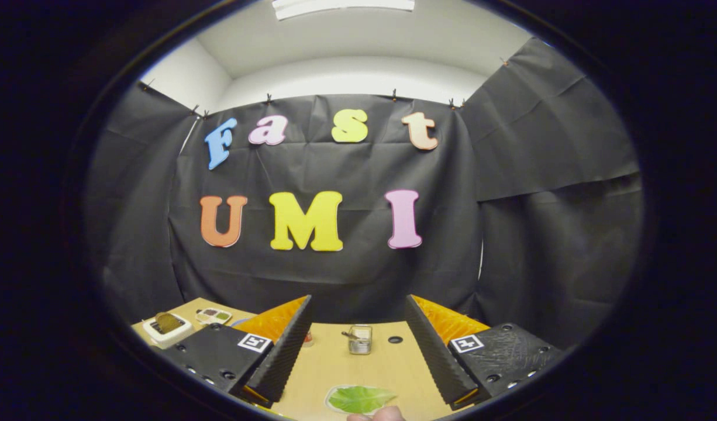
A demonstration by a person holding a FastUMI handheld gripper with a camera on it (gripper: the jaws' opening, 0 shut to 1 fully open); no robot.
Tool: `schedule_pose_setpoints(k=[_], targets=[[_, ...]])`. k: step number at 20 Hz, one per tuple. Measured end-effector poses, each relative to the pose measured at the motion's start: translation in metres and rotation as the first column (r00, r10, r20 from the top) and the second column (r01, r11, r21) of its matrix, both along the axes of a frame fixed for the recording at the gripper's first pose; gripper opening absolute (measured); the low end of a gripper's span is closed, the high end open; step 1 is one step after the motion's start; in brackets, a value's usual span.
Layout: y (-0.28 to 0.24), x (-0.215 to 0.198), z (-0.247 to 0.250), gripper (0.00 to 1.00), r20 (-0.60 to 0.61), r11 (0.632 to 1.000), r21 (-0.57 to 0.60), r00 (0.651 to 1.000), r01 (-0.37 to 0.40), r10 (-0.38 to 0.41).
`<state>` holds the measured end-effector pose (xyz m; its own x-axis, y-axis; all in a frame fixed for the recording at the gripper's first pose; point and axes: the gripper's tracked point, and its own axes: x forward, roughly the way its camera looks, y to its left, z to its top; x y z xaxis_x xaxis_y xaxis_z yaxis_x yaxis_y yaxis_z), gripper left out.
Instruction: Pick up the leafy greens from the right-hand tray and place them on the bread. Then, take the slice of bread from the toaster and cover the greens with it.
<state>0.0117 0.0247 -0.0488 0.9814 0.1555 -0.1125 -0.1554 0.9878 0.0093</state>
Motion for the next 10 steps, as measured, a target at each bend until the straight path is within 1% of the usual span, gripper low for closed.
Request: schedule_pose_setpoints(k=[5, 10], targets=[[-0.029, -0.001, -0.063, 0.95, -0.110, 1.000, 0.002, 0.994, 0.002, -0.002], [-0.048, 0.001, -0.139, 0.95, -0.243, 1.000, 0.023, 0.970, -0.012, 0.017]])
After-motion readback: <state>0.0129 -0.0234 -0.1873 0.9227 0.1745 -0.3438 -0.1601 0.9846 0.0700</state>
